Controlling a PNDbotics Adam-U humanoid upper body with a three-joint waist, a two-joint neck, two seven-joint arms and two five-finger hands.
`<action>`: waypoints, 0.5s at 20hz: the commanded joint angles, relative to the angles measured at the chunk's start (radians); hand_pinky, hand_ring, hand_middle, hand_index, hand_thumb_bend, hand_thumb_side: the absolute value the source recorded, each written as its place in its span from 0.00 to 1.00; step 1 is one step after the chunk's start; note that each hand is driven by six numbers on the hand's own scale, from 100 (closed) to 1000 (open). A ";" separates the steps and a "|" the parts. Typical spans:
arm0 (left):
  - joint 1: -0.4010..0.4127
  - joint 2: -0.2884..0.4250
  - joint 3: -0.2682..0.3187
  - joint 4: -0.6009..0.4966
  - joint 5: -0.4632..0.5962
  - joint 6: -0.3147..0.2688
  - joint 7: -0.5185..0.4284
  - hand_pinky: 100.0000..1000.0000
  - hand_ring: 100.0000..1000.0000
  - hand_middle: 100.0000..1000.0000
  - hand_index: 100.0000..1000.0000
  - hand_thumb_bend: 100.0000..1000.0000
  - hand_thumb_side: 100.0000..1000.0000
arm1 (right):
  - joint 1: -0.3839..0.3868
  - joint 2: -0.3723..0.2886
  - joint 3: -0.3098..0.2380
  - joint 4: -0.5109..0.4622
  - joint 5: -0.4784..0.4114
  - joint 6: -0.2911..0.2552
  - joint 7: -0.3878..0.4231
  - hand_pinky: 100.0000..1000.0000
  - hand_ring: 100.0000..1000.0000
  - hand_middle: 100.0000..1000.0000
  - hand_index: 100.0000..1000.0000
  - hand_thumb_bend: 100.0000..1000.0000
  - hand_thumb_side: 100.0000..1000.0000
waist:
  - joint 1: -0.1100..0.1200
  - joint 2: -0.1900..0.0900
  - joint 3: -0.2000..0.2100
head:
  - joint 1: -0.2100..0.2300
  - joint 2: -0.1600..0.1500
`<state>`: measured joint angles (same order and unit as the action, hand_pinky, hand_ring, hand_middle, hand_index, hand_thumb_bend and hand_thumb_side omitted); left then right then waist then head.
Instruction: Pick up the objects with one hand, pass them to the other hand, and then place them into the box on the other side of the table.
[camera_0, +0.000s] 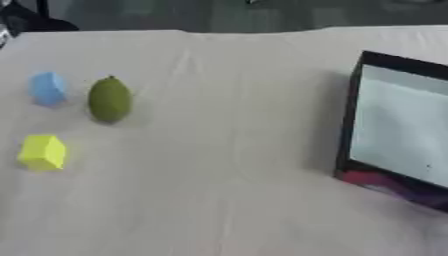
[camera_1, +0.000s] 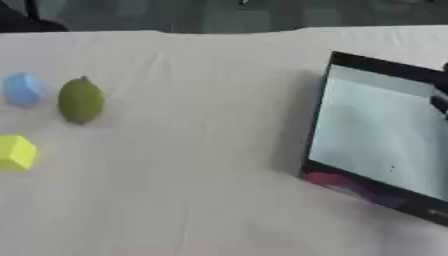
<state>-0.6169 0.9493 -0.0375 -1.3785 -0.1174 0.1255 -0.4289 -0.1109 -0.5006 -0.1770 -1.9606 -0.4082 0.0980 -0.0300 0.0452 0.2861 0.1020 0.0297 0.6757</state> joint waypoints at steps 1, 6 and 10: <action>-0.016 0.074 -0.015 0.024 -0.079 -0.016 -0.144 0.90 0.83 0.78 0.80 0.59 0.27 | 0.002 -0.036 -0.009 -0.014 0.009 -0.001 -0.002 1.00 1.00 1.00 1.00 0.00 0.52 | 0.015 -0.025 0.002 | 0.011 0.004; -0.029 0.068 -0.055 0.052 -0.148 -0.056 -0.299 0.89 0.83 0.76 0.74 0.63 0.10 | 0.003 -0.037 -0.006 -0.014 0.014 -0.001 0.001 1.00 1.00 1.00 1.00 0.00 0.53 | 0.015 -0.025 0.000 | 0.026 -0.003; -0.032 0.063 -0.094 0.074 -0.172 -0.075 -0.381 0.85 0.82 0.75 0.74 0.63 0.04 | 0.001 -0.037 -0.004 -0.013 0.015 0.000 0.003 1.00 1.00 1.00 1.00 0.00 0.53 | 0.016 -0.024 -0.003 | 0.030 -0.007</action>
<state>-0.6337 0.9681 -0.1297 -1.3068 -0.2793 0.0563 -0.7848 -0.1048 -0.5063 -0.1764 -1.9605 -0.3996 0.0991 -0.0286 0.0479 0.2861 0.0983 0.0553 0.6751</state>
